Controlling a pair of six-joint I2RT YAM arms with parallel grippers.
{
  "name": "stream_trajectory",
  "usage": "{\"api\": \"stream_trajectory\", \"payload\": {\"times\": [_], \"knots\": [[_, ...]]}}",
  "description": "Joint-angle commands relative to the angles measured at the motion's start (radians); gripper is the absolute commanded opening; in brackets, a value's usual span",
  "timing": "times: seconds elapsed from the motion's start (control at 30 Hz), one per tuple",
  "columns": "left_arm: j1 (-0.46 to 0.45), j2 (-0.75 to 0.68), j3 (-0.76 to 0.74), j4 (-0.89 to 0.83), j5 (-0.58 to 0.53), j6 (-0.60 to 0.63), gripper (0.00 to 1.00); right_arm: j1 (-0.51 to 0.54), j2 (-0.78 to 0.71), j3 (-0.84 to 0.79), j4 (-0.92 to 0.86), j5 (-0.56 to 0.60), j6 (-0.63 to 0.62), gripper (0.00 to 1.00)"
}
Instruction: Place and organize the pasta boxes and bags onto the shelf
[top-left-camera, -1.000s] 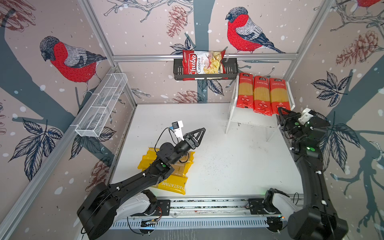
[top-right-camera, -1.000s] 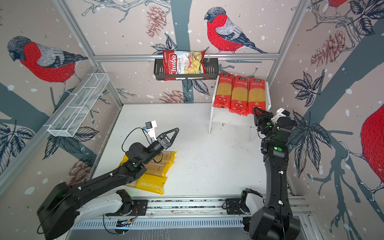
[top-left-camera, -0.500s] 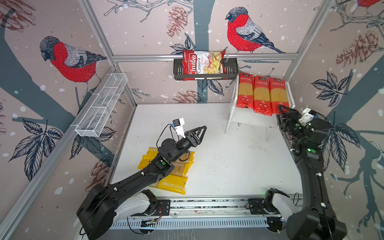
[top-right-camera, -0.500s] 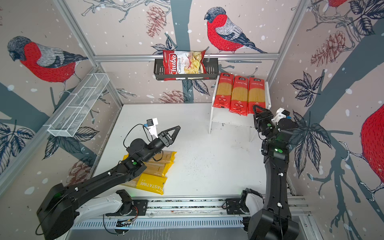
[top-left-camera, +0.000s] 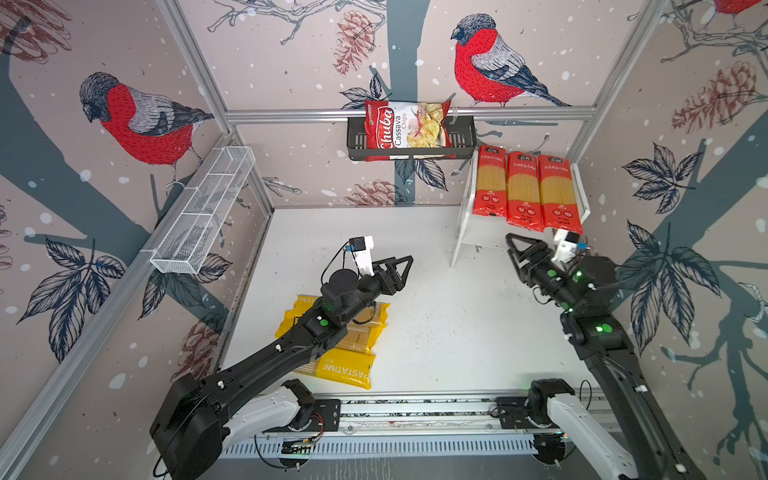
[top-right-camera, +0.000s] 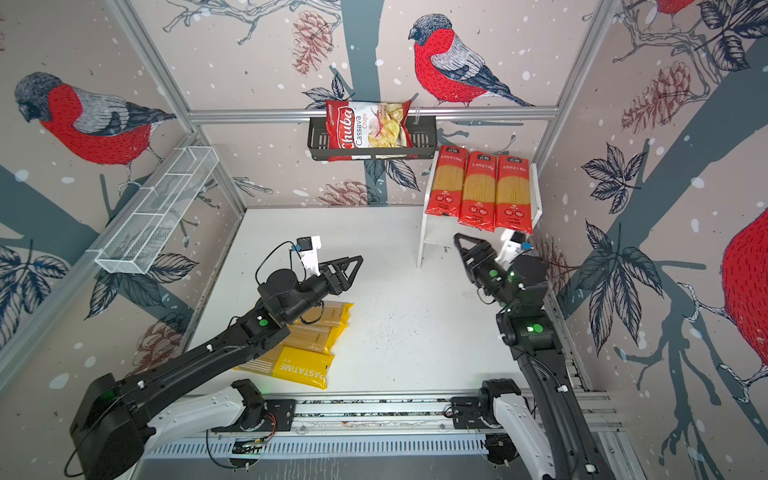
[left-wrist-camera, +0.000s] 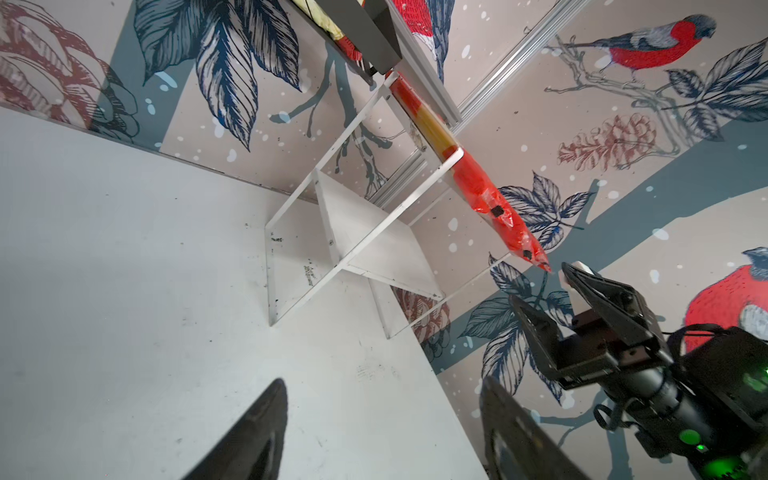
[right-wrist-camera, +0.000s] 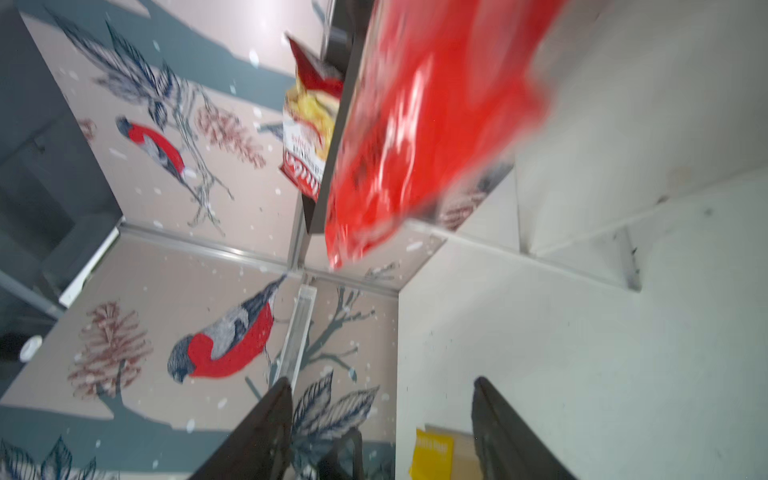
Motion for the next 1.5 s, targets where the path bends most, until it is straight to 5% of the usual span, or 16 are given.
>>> {"api": "stream_trajectory", "payload": {"times": [0.0,0.17,0.4,0.6,0.7,0.8,0.93,1.2,1.47], "knots": [[0.000,-0.023,0.017,-0.130,-0.071,0.079,0.72,0.196,0.005,-0.018,0.000,0.229,-0.033,0.68],[-0.003,-0.029,0.024,-0.302,-0.126,0.112,0.72,0.484,0.127,-0.031,0.054,0.410,-0.080,0.67],[-0.013,-0.062,-0.008,-0.538,-0.282,0.099,0.71,0.660,0.298,-0.053,0.124,0.527,-0.131,0.66],[-0.014,-0.151,-0.101,-0.524,-0.356,0.115,0.81,0.710,0.455,-0.036,0.133,0.554,-0.176,0.66],[-0.007,-0.214,-0.158,-0.509,-0.399,0.089,0.96,0.724,0.515,-0.033,0.153,0.548,-0.188,0.66],[0.010,-0.283,-0.197,-0.557,-0.439,0.003,0.97,0.734,0.605,-0.006,0.153,0.524,-0.210,0.66],[0.086,-0.366,-0.257,-0.565,-0.339,-0.009,0.96,0.753,0.695,0.037,0.147,0.493,-0.237,0.66],[0.141,-0.228,-0.224,-0.690,-0.317,-0.049,0.96,0.841,0.856,0.155,0.090,0.542,-0.315,0.64],[0.219,-0.271,-0.295,-0.635,-0.274,-0.076,0.92,0.843,1.020,0.258,0.069,0.418,-0.341,0.58]]}}
